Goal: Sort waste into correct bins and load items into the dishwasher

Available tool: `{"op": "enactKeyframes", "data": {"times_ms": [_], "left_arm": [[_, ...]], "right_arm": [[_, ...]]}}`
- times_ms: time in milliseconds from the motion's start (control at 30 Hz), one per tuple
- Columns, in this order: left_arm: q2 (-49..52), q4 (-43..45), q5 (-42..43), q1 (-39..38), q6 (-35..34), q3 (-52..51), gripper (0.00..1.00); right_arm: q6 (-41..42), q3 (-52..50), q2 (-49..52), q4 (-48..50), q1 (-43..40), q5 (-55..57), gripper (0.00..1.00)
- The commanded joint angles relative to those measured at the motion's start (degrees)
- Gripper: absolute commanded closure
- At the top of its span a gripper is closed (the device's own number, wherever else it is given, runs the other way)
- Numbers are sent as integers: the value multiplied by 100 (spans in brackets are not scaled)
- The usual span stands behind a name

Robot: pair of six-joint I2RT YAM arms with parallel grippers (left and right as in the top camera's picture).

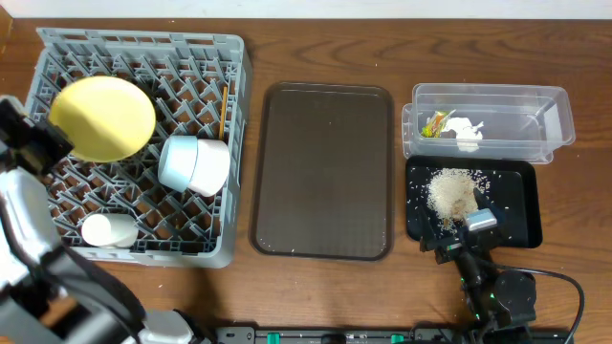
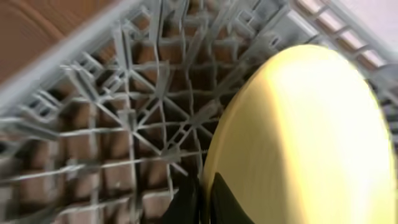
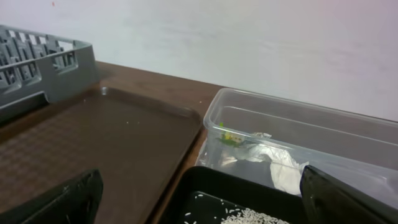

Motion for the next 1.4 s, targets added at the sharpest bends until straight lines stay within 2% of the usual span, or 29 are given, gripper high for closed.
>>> {"op": "enactKeyframes", "data": {"times_ms": [0,333,600,900,1133,1367], "left_arm": [[-457,-295,-605,-111,509,-11,93],[-629,-400,-2433,-719,555,-11,93],[-629,-267,-4155,-1508,748,-11,93],[-629,-260,-4778,-2114,911,-11,92],[-629,-111,-5490,-2723,1547,-11,93],[-629,260,-5416,-2935,2166,-11,93]], "right_arm": [[-52,-9,-39,-22,-52,-20,1],[-52,-9,-39,-22,-52,-22,1],[-52,-9,-39,-22,-52,-20,1],[-52,-9,-39,-22,-52,-22,1],[-52,-9,-39,-20,-52,-20,1],[-52,-9,-39,-22,-52,-20,1]]}}
